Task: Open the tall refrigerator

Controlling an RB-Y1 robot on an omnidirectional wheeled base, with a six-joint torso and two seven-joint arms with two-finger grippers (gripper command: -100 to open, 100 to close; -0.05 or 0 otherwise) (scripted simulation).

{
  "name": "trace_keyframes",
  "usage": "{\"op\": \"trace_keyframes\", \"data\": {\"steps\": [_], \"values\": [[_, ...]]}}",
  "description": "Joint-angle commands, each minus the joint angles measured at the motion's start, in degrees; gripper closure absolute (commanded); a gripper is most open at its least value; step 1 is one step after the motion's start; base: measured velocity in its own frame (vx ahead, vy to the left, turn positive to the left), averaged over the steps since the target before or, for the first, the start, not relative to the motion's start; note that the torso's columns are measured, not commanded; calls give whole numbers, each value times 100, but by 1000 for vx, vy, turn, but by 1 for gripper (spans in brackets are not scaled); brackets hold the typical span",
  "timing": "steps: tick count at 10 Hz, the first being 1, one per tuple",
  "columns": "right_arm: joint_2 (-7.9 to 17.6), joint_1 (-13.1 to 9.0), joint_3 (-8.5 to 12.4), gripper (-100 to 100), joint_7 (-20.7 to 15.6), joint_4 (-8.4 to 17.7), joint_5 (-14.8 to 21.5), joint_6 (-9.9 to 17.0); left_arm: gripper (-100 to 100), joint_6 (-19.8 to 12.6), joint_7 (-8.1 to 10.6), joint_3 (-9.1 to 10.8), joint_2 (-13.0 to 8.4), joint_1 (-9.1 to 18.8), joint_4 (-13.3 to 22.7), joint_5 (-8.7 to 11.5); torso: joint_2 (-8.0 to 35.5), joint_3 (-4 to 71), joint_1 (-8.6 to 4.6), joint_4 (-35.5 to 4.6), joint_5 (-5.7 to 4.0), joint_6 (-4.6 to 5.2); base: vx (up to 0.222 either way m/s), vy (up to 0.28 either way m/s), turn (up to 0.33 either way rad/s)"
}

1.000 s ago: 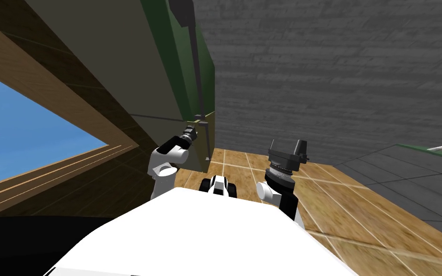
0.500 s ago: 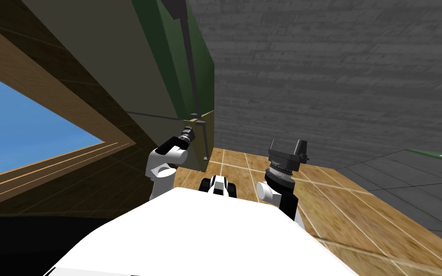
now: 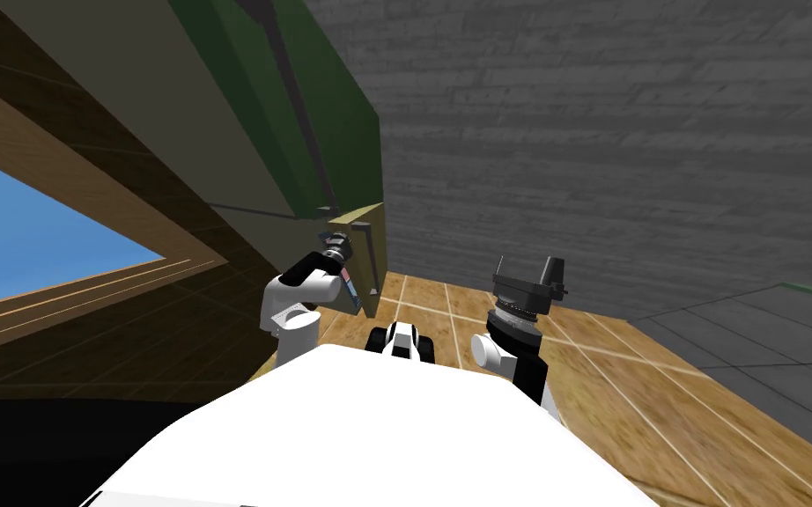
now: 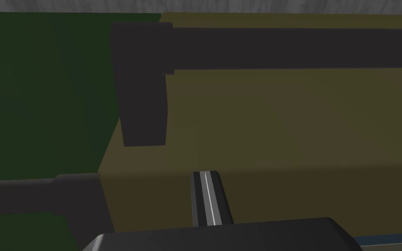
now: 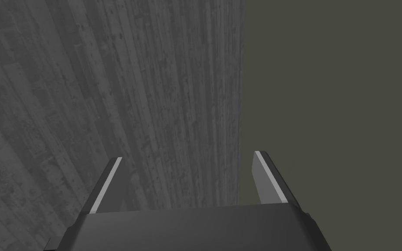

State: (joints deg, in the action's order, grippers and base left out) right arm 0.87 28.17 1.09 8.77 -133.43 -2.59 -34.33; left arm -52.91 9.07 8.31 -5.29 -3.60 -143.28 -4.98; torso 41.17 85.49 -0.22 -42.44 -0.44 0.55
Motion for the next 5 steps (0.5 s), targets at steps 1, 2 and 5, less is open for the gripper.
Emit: {"op": "trace_keyframes", "data": {"steps": [1,2,5], "values": [[0,1,0,0,0,0,0,0,100,-12,26,138,35,144,-160,-176,-15,11,-7,-4,-10,4,101,-260,75],[1,0,1,0,0,0,0,0,100,-12,26,138,35,144,-160,-176,-11,15,10,-10,-14,21,7,-130,-35],[4,-1,3,0,0,1,0,1,100,-12,26,138,35,144,-160,-176,17,-4,61,-26,-1,-10,-18,10,-16]]}}
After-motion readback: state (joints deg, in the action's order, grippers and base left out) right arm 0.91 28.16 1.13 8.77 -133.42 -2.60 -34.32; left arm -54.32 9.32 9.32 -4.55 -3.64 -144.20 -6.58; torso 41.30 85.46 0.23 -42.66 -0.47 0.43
